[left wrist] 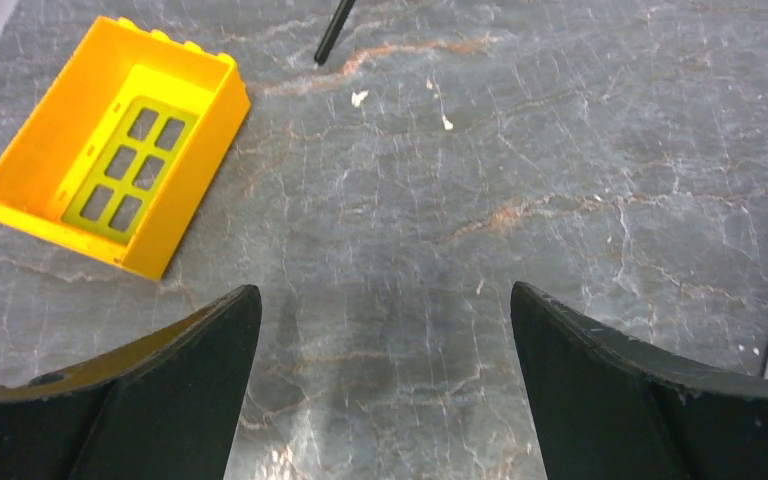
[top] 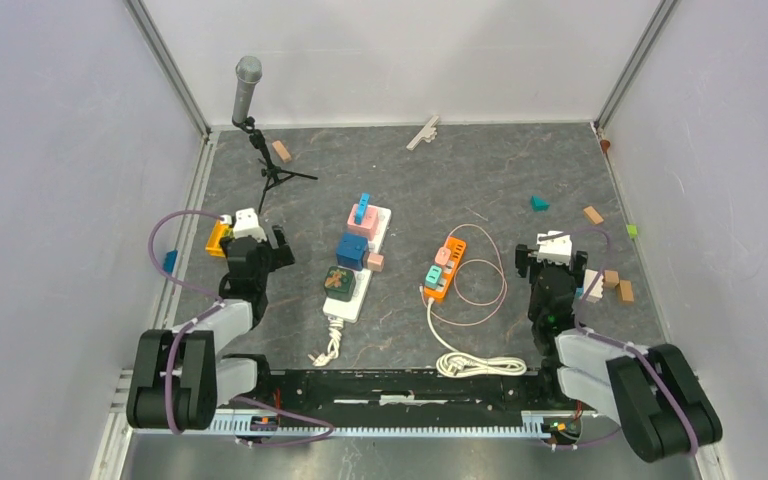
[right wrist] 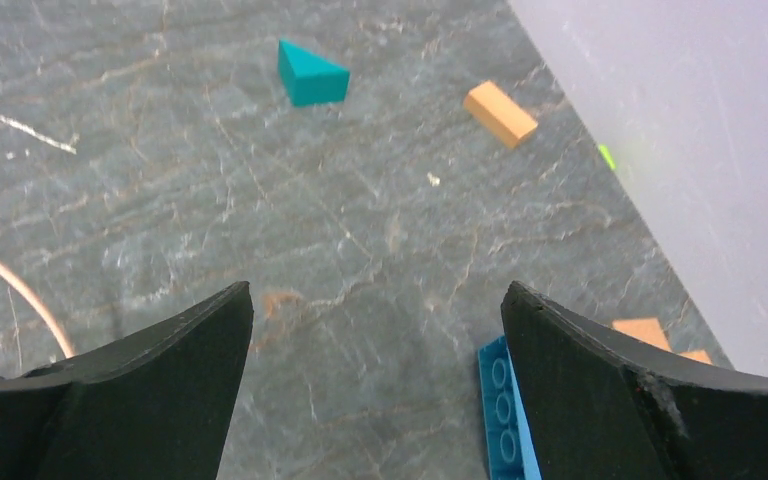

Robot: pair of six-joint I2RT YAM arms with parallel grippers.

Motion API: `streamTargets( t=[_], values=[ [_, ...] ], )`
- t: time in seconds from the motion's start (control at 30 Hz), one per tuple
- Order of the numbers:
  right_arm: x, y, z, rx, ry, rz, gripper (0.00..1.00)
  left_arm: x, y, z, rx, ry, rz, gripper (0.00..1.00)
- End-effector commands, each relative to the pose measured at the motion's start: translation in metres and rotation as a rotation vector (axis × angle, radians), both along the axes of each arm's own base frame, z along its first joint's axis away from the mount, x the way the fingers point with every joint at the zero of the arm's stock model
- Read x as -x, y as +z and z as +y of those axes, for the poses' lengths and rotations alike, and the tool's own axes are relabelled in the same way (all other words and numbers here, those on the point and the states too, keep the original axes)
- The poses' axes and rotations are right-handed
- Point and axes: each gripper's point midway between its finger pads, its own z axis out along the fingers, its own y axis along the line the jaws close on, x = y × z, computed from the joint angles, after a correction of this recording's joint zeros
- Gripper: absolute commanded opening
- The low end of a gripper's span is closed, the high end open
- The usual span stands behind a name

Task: Insert the plug
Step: Reset both arms

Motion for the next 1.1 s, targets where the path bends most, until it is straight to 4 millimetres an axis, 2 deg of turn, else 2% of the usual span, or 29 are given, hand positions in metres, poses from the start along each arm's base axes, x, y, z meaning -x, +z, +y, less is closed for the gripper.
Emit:
streamTargets(
  t=[0.0,0.1,0.17,0.2,0.23,0.27,0.33,0.37,0.43,0.5,0.53,0.67,0.8,1.07],
  values=[
    [0.013,0.015,-0.012,0.073,-0.008,-0.133,0.98,-0.031,0.042,0.01,-0.087,0.011,-0.177,1.0],
    [0.016,0.026,-0.013,0.08,0.008,-0.208,0.98,-0.043,0.046,0.009,-0.109,-0.009,-0.201,1.0],
    [0.022,0.028,-0.014,0.066,0.017,-0.24,0.98,-0.049,0.04,0.005,-0.106,-0.033,-0.154,1.0],
    [0.024,0.039,-0.013,0.086,0.031,-0.282,0.98,-0.053,0.037,-0.001,-0.108,-0.073,-0.144,1.0],
    [0.024,0.04,-0.007,0.094,0.076,-0.284,0.98,-0.056,0.036,-0.012,-0.104,-0.143,-0.131,1.0],
    [0.022,0.03,-0.003,0.091,0.097,-0.244,0.98,-0.058,0.036,-0.022,-0.091,-0.2,-0.132,1.0],
    [0.013,0.023,-0.001,0.095,0.102,-0.205,0.98,-0.056,0.041,-0.029,-0.077,-0.23,-0.201,1.0],
    [0.011,0.025,-0.003,0.097,0.085,-0.21,0.98,-0.054,0.047,-0.027,-0.075,-0.208,-0.262,1.0],
    [0.01,0.022,-0.008,0.084,0.045,-0.2,0.98,-0.037,0.035,-0.011,-0.069,-0.102,-0.305,1.0],
    [0.009,0.02,-0.01,0.081,0.03,-0.189,0.98,-0.034,0.042,-0.009,-0.073,-0.086,-0.396,1.0],
    [0.008,0.022,-0.012,0.085,0.018,-0.192,0.98,-0.033,0.038,-0.009,-0.072,-0.089,-0.366,1.0],
    [0.004,0.018,-0.011,0.082,0.02,-0.171,0.98,-0.056,0.027,-0.011,-0.073,-0.106,-0.239,1.0],
    [0.005,0.018,-0.011,0.082,0.018,-0.173,0.98,-0.052,0.028,-0.034,-0.089,-0.247,-0.255,1.0],
    [0.004,0.018,-0.011,0.082,0.018,-0.171,0.98,-0.055,0.027,-0.034,-0.087,-0.251,-0.243,1.0]
  ],
)
